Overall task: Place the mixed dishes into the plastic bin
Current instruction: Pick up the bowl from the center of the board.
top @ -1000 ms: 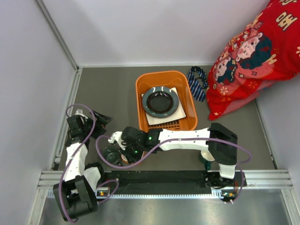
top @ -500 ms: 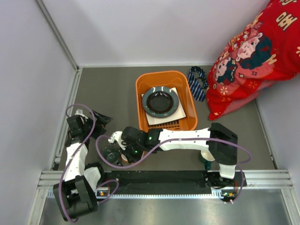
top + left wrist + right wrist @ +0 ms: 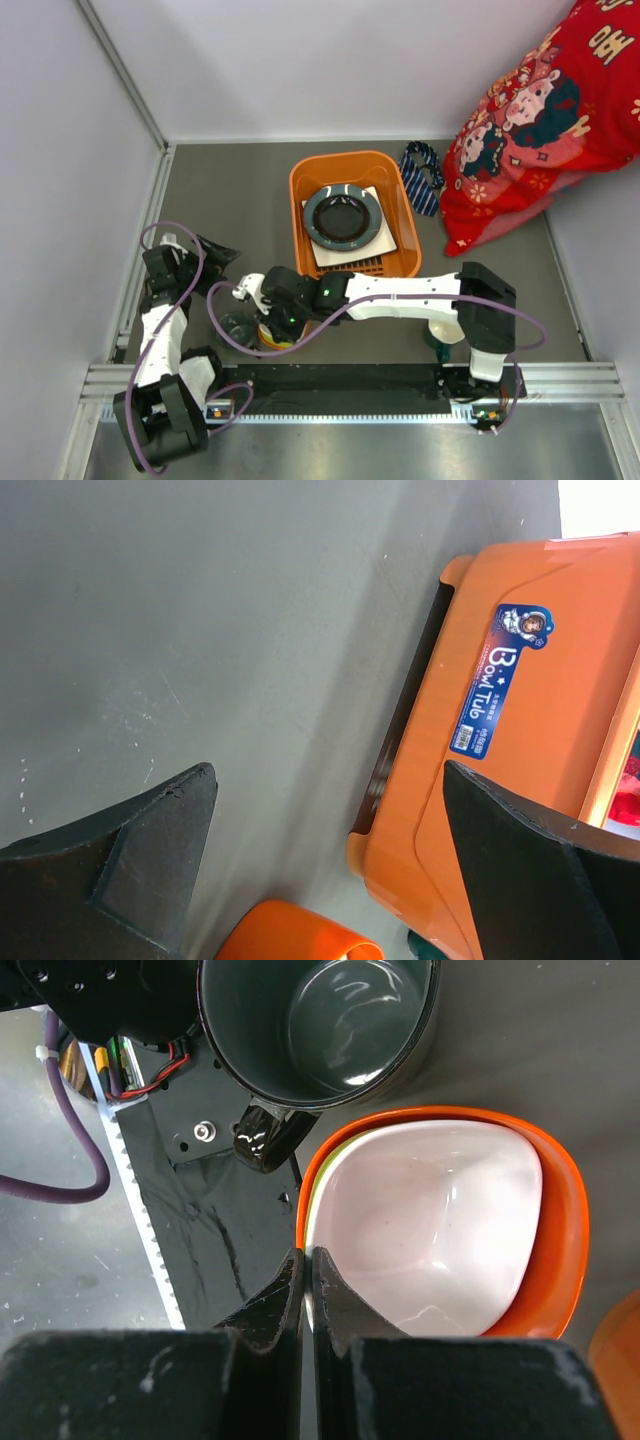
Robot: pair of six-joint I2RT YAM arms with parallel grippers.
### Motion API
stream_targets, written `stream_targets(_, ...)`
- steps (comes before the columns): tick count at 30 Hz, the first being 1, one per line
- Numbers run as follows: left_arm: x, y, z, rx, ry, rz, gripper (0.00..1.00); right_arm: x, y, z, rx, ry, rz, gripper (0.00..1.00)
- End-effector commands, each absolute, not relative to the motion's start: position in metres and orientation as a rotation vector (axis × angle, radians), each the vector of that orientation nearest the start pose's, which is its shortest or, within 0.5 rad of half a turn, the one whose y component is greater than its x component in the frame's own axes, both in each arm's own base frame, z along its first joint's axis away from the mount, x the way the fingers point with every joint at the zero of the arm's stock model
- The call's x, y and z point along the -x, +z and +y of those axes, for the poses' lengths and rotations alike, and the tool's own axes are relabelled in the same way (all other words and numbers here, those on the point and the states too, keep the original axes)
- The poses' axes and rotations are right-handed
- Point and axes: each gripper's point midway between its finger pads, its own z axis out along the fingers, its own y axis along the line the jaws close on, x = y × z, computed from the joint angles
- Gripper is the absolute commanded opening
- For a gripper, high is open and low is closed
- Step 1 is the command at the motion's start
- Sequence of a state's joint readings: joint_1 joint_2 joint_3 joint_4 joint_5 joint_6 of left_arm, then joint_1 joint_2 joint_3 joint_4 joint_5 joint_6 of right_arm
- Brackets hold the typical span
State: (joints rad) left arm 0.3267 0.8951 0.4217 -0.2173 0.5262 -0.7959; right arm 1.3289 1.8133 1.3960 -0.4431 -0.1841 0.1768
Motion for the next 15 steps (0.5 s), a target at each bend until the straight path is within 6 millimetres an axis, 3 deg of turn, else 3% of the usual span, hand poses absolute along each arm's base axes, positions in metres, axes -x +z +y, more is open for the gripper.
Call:
stream_targets(1, -0.274, 0.108, -0.026, 0.930, -0.833, 2.045, 0.99, -0.072, 0.171, 0.471, 1.427, 0.930, 2.005, 0.00)
stream_targets(15, -0.274, 0.107, -0.026, 0.933, -0.838, 2.049, 0.99, -0.072, 0.217, 0.468, 1.360, 0.997, 1.916, 0.00)
